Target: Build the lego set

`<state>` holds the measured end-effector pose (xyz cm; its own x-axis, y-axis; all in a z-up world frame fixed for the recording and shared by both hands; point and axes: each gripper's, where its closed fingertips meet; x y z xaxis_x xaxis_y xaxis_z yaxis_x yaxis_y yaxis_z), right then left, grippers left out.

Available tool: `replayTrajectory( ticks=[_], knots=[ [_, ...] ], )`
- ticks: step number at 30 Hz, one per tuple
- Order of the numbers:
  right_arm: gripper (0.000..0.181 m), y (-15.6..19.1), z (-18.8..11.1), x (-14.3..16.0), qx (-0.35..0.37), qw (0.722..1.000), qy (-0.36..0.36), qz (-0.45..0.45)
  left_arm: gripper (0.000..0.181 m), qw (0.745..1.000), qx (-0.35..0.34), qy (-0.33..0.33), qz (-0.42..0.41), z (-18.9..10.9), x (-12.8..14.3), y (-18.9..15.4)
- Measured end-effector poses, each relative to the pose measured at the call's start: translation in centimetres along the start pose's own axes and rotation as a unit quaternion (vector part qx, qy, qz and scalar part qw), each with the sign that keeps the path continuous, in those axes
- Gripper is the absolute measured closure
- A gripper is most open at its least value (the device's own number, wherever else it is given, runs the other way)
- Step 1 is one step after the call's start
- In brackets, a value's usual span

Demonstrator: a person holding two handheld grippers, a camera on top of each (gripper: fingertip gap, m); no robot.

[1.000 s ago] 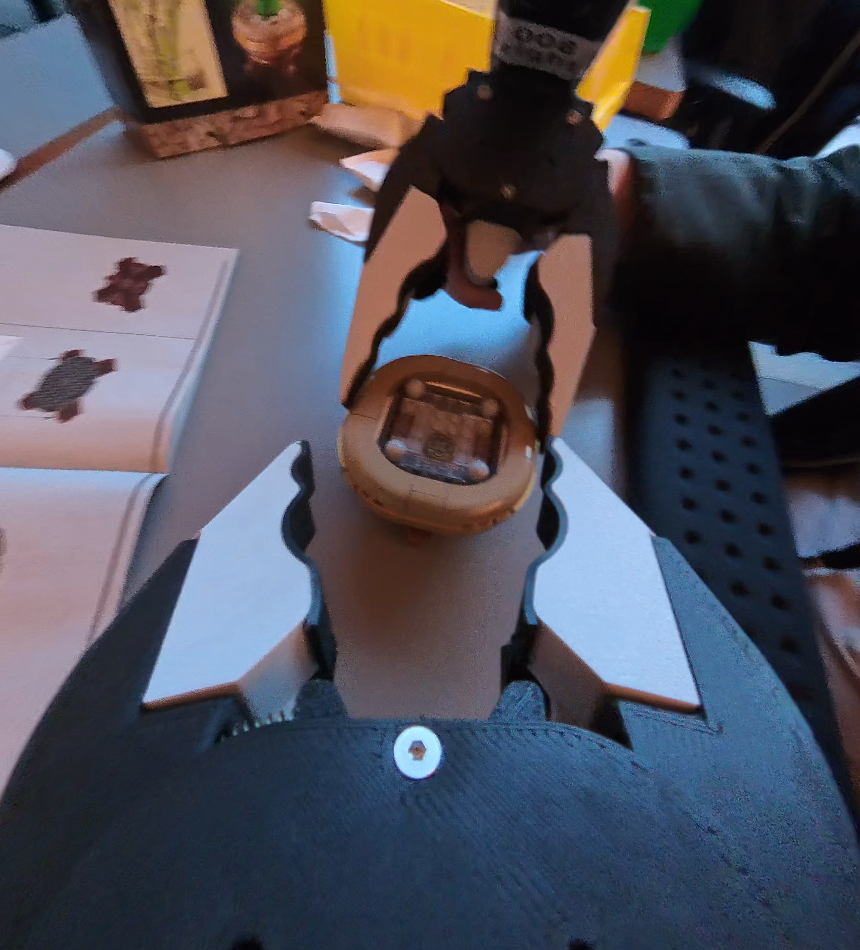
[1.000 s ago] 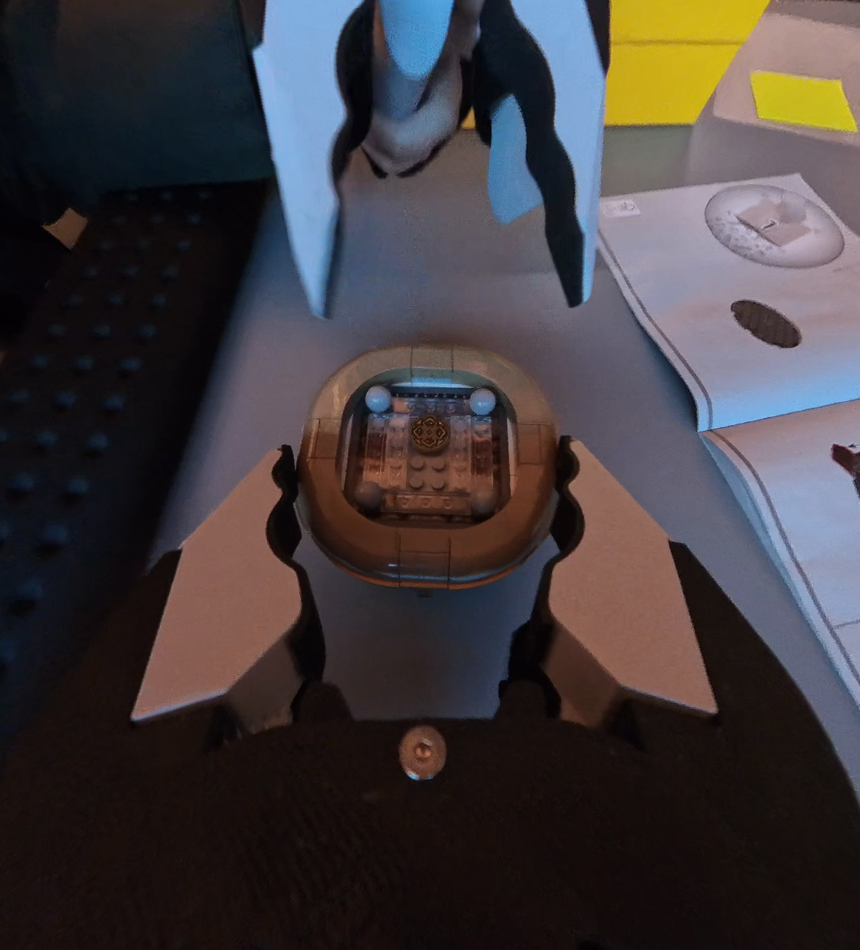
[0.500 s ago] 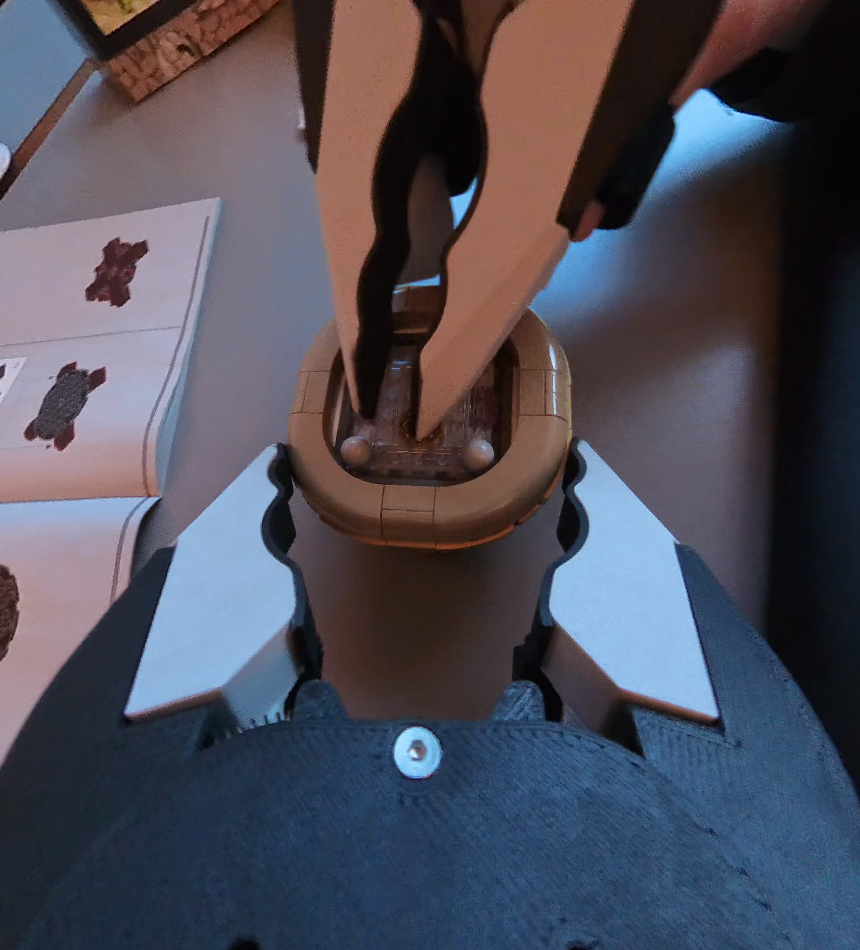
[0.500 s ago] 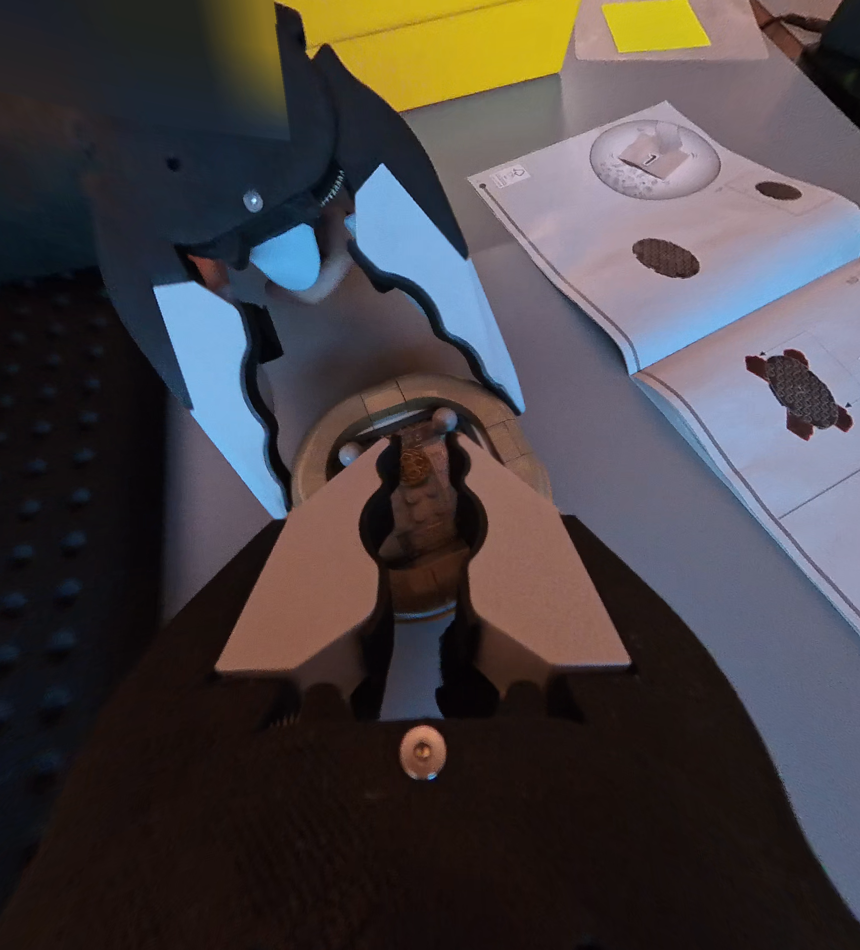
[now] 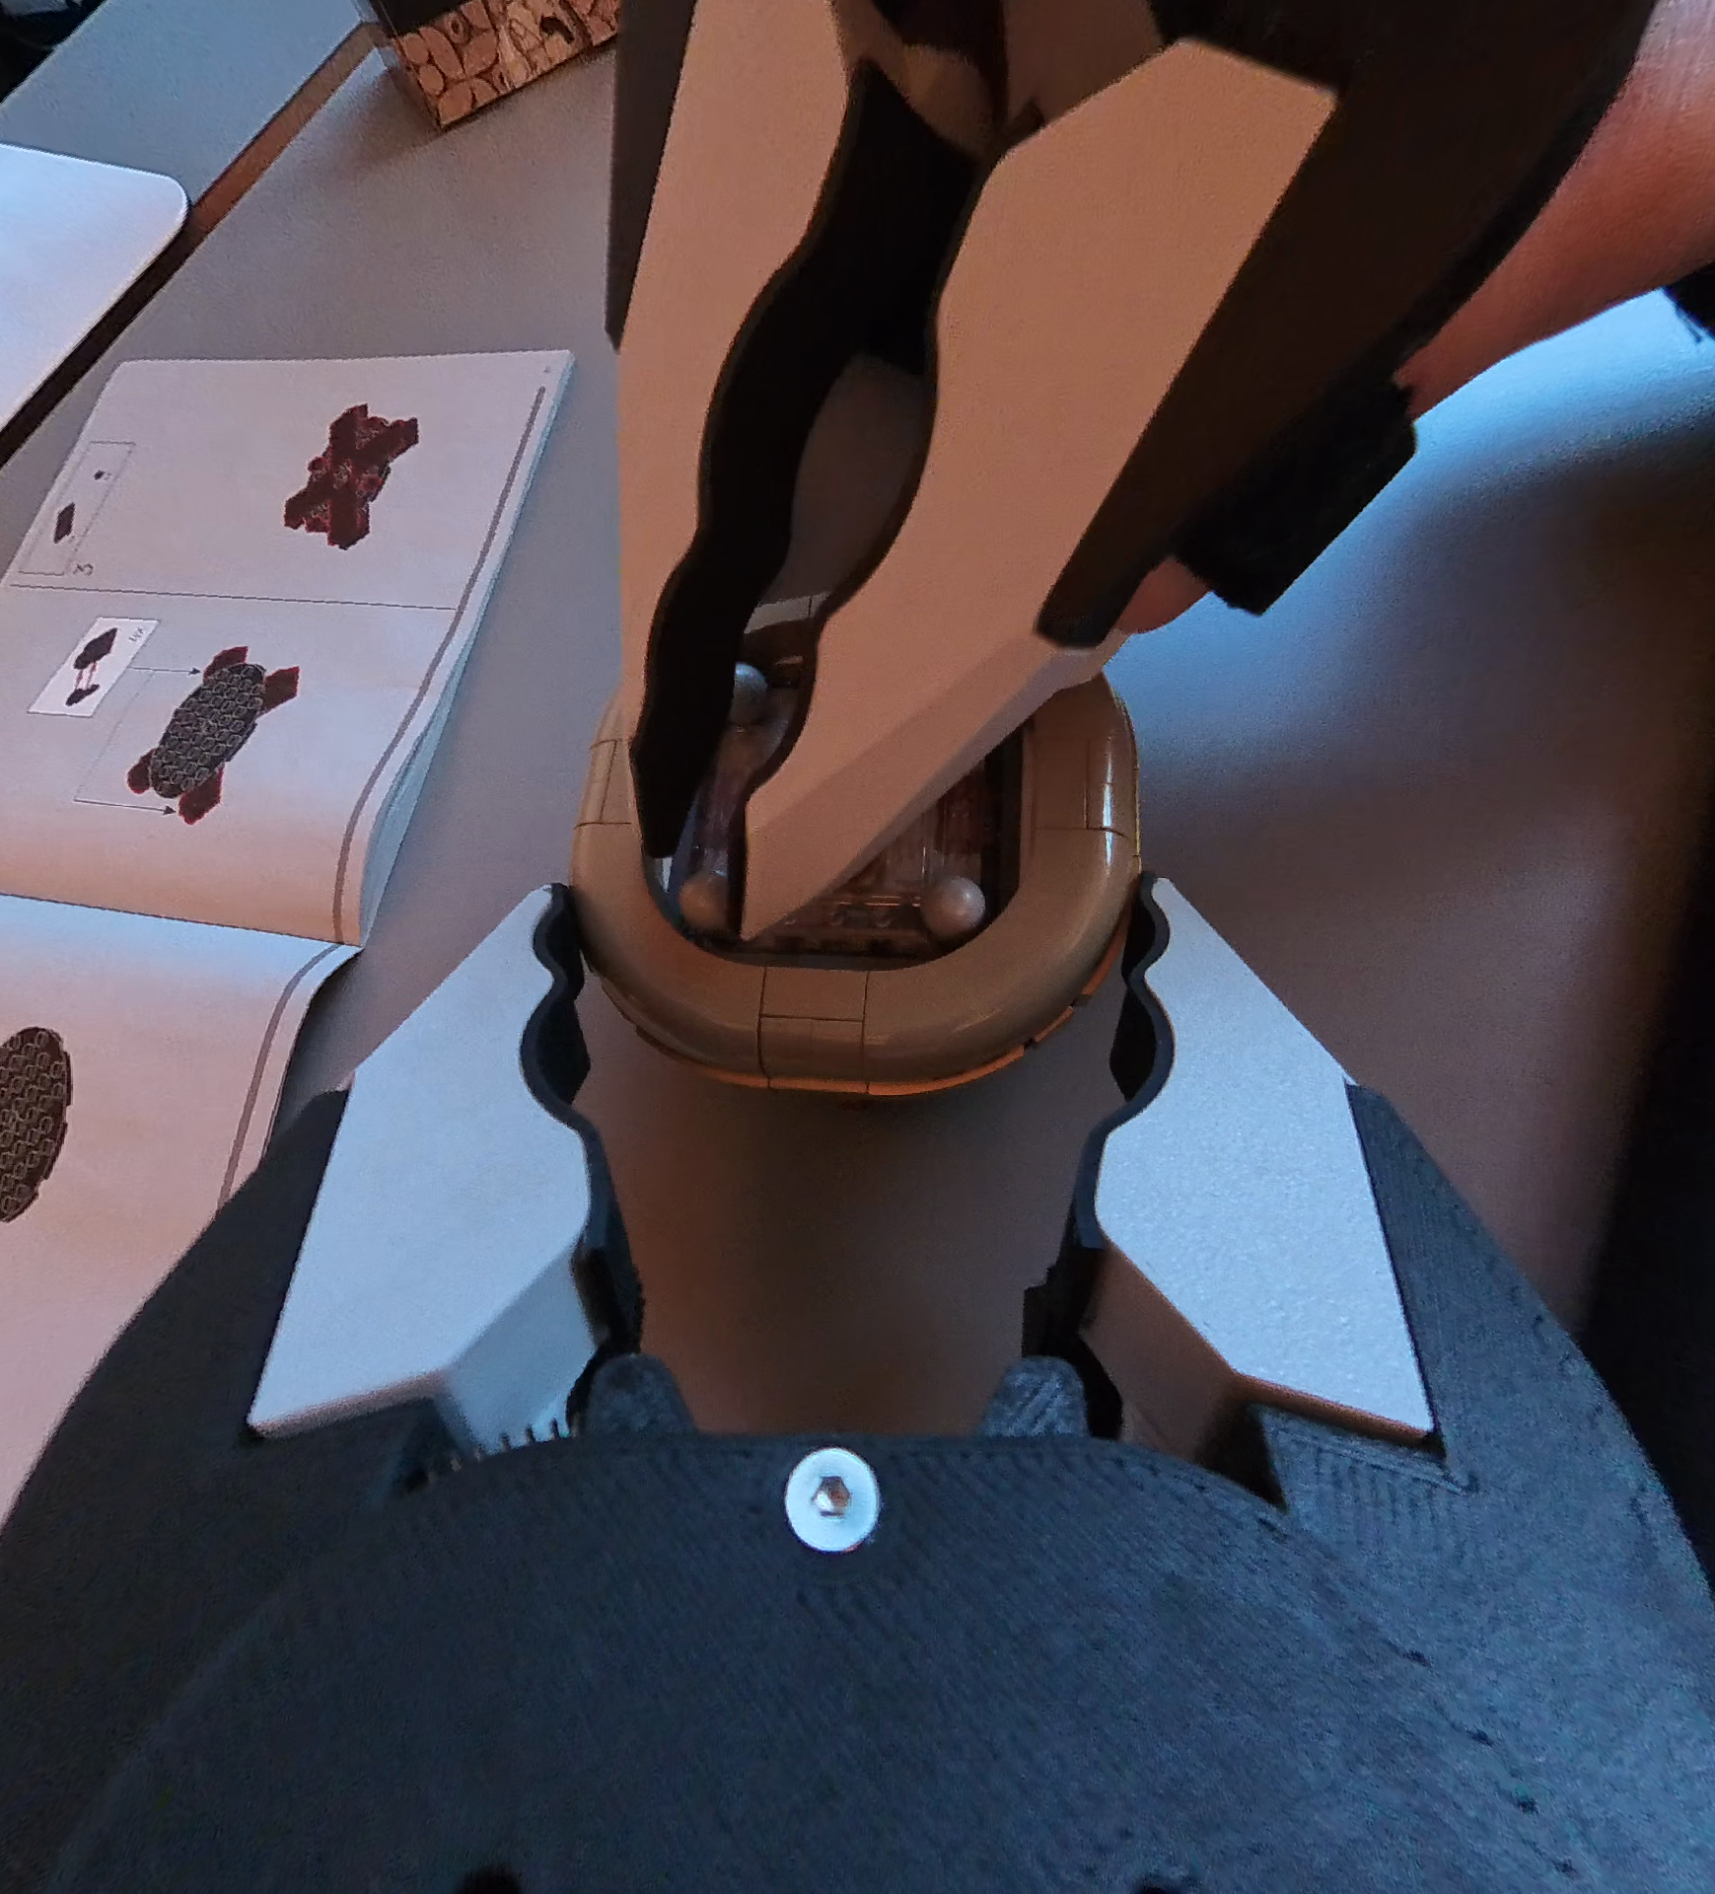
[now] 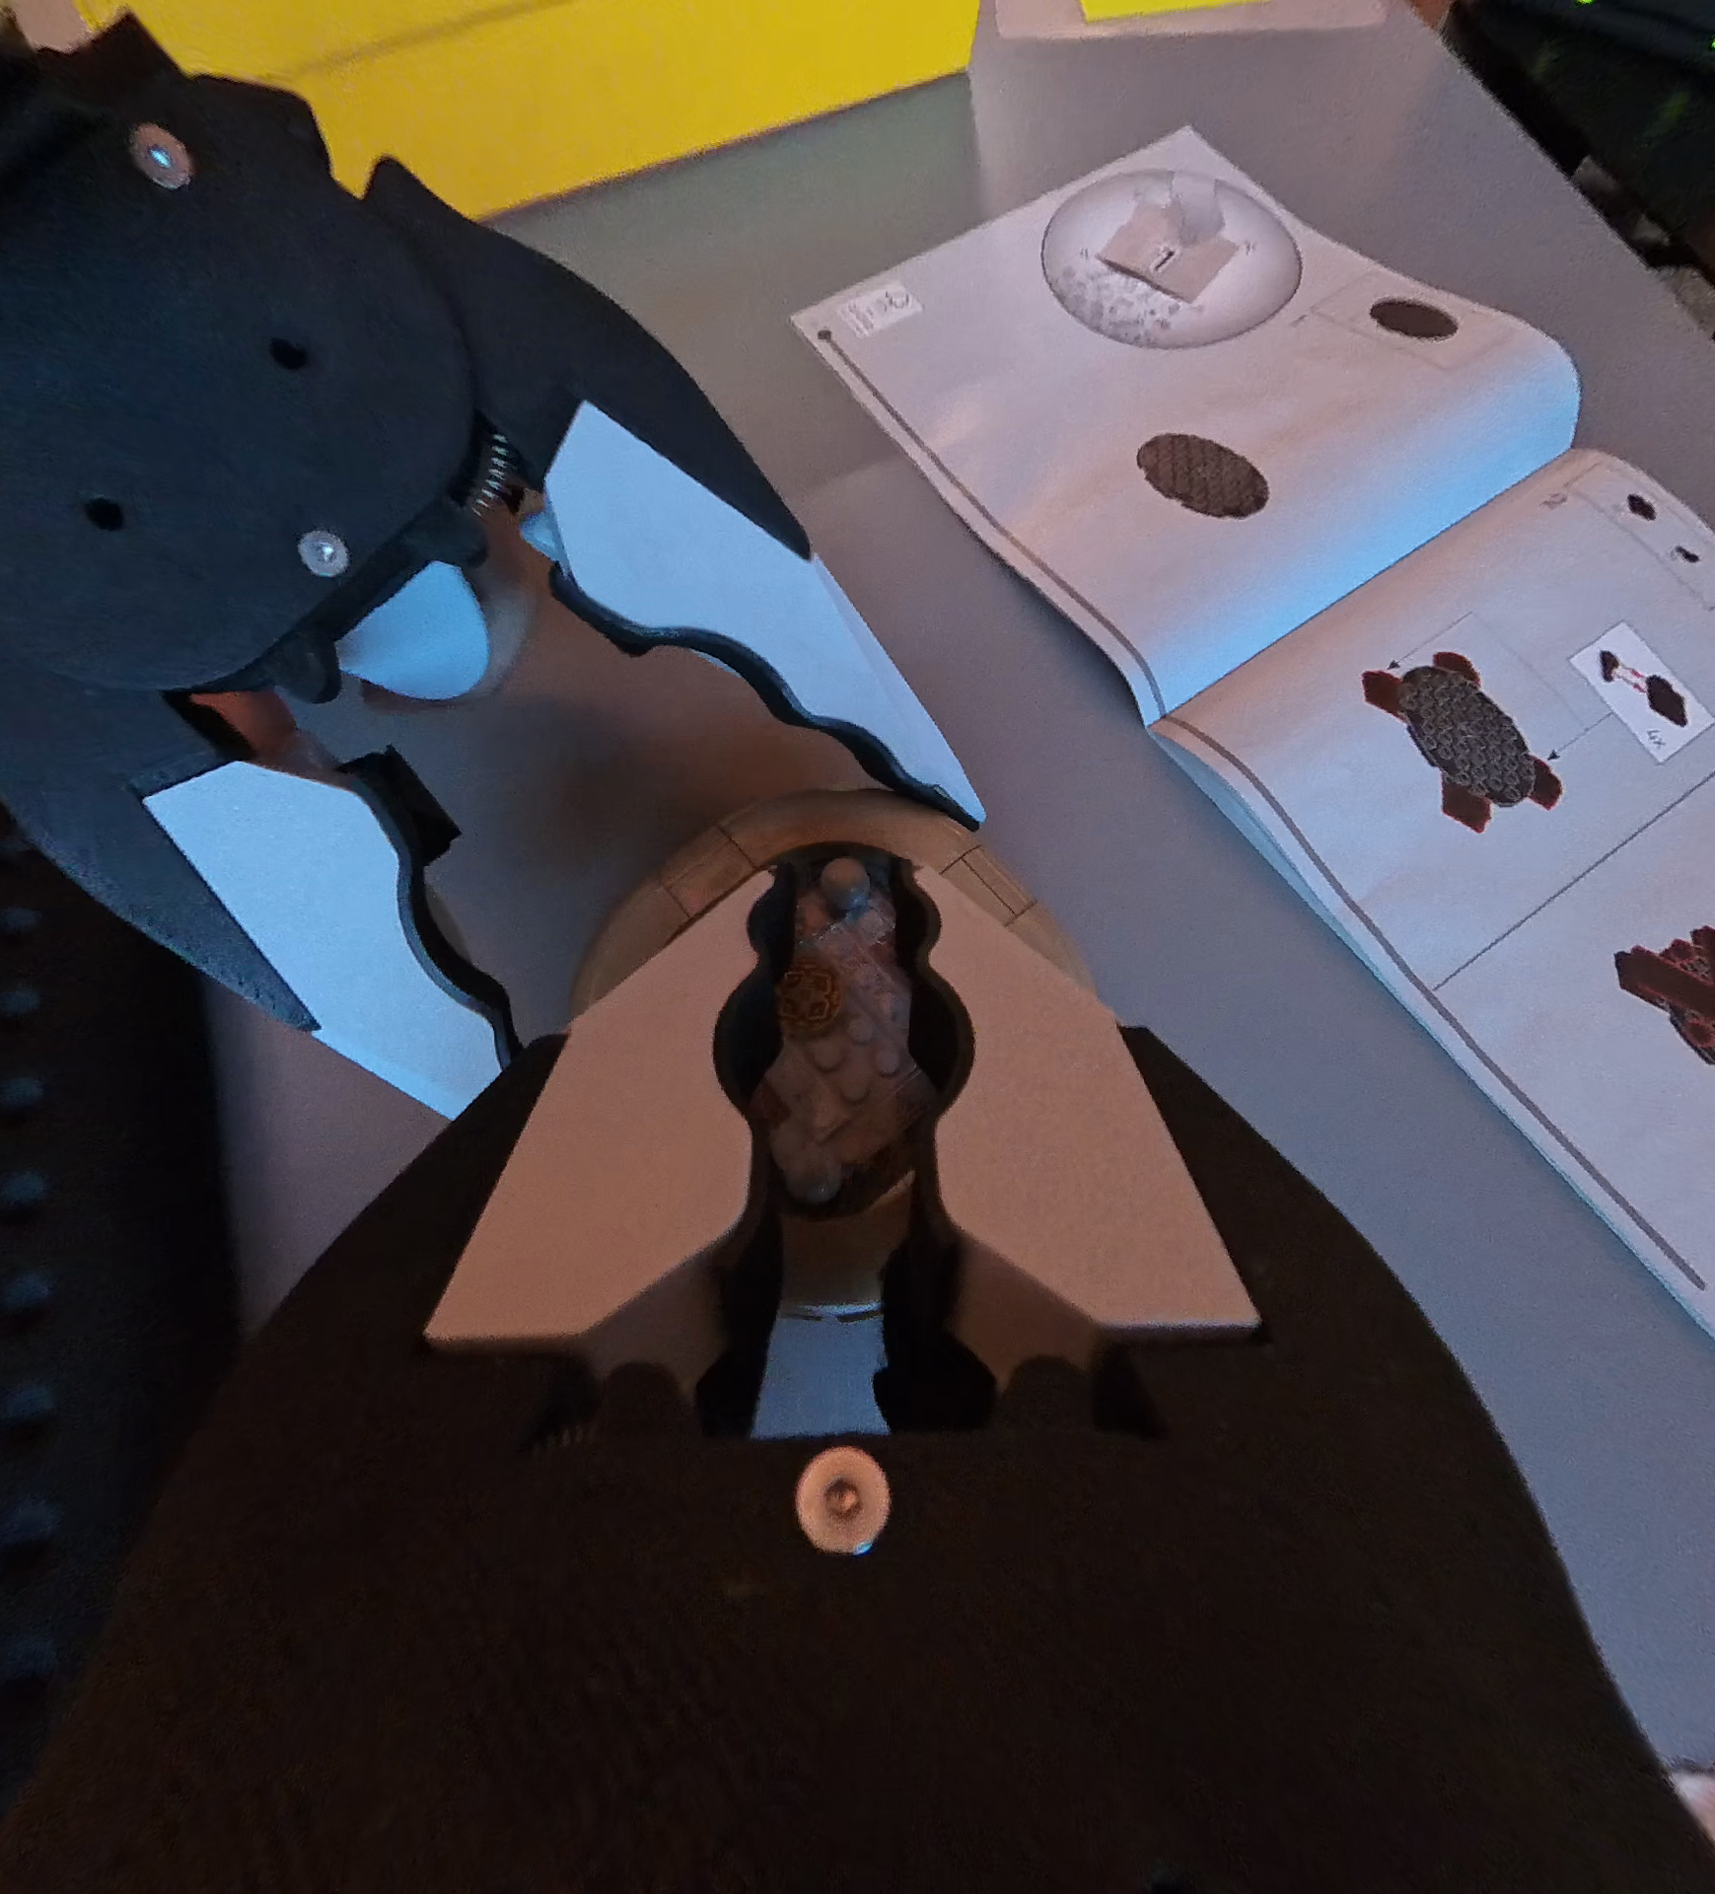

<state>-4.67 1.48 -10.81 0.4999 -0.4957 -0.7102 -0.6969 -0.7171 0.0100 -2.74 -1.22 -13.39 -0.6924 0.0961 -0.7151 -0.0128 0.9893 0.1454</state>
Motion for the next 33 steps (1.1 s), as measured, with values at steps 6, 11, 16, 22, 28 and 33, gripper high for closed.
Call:
replayTrajectory(
  ticks=[6,11,16,22,28,33],
  knots=[
    [0.171,0.0,0.4,0.6,0.008,0.999,0.052,-0.006,0.076,1.000,-0.002,0.002,0.000,0.1,-0.1,0.0],
    [0.172,0.0,0.5,0.6,0.001,0.999,0.051,-0.008,0.076,1.000,-0.001,0.001,0.000,0.1,-0.1,0.0],
    [0.173,-0.1,0.3,0.1,-0.001,1.000,0.019,-0.006,0.076,1.000,-0.012,-0.004,0.010,0.0,-0.1,0.3],
    [0.173,-0.1,-2.4,-2.6,-0.049,0.994,-0.089,0.035,0.076,1.000,0.001,-0.008,0.002,0.1,0.0,0.1],
    [0.173,1.8,-5.6,-3.4,-0.212,0.951,-0.208,0.089,0.095,0.984,0.098,-0.109,-0.101,-3.0,-2.5,0.6],
    [0.173,2.8,-9.8,-5.5,-0.419,0.832,-0.292,0.215,0.120,0.937,0.162,-0.285,-0.117,-10.1,-6.1,1.9]
  ],
)
Point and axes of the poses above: each gripper's, where its closed fingertips meet, z out along the fingers, x out of its underside, y = z × x across the jaws, and after that the axes turned 5 degrees about y, right-handed
